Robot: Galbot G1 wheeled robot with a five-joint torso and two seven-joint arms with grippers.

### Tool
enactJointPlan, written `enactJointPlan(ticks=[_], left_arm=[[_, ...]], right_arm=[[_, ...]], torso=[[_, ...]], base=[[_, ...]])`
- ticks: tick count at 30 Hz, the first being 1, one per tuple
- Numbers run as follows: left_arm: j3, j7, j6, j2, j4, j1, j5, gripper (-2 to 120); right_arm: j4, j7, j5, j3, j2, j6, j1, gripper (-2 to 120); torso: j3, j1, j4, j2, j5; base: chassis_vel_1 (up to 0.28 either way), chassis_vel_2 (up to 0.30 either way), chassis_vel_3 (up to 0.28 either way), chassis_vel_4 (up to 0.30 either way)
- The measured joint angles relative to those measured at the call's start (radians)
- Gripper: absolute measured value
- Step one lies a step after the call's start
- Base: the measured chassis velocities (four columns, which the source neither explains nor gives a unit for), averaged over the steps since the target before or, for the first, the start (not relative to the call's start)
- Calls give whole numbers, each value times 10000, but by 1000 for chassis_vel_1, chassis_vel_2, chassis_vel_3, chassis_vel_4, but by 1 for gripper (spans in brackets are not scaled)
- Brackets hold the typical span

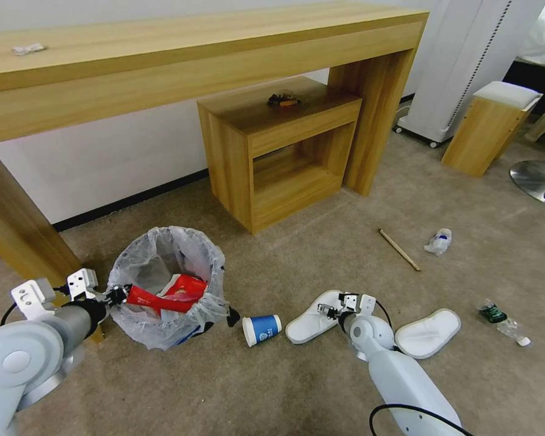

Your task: Pick up the trash bin and place the garbage on the floor into it.

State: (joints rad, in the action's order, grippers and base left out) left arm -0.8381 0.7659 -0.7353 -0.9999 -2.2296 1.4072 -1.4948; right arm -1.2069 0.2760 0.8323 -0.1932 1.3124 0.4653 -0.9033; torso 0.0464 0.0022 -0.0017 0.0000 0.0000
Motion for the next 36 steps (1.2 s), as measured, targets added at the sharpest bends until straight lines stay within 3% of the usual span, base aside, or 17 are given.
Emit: enactJointPlan(ticks=[6, 18, 20, 22, 23, 33, 36], left_arm=[[-100, -42, 0, 46, -23, 84, -7, 0], [-151, -68, 0, 83, -52, 126, -29, 0], [-151, -68, 0, 83, -55, 126, -30, 0], [-151, -69, 0, 83, -56, 126, -30, 0], [-151, -68, 0, 83, -62, 129, -30, 0], [-38, -69, 0, 28, -41, 23, 80, 0], [46, -69, 0, -2, 8, -64, 154, 0]], right_arm=[[130, -2, -121, 66, 61, 4, 44, 63], [563, 1, -393, 116, 147, 41, 178, 48], [592, -1, -406, 115, 156, 40, 193, 33], [605, -3, -414, 114, 160, 41, 200, 30], [665, -9, -437, 110, 180, 38, 232, 22], [1355, -337, -614, 52, 241, -259, 587, 18], [1440, -346, -726, 145, 264, -264, 703, 7]], torso=[[0, 0, 0, 0, 0], [0, 0, 0, 0, 0], [0, -1, 0, 0, 0], [0, -1, 0, 0, 0], [0, 0, 0, 0, 0], [0, 0, -1, 0, 0], [0, 0, 0, 0, 1]], base=[[0, 0, 0, 0], [0, 0, 0, 0], [0, 0, 0, 0], [0, 0, 0, 0], [0, 0, 0, 0], [0, 0, 0, 0], [0, 0, 0, 0]])
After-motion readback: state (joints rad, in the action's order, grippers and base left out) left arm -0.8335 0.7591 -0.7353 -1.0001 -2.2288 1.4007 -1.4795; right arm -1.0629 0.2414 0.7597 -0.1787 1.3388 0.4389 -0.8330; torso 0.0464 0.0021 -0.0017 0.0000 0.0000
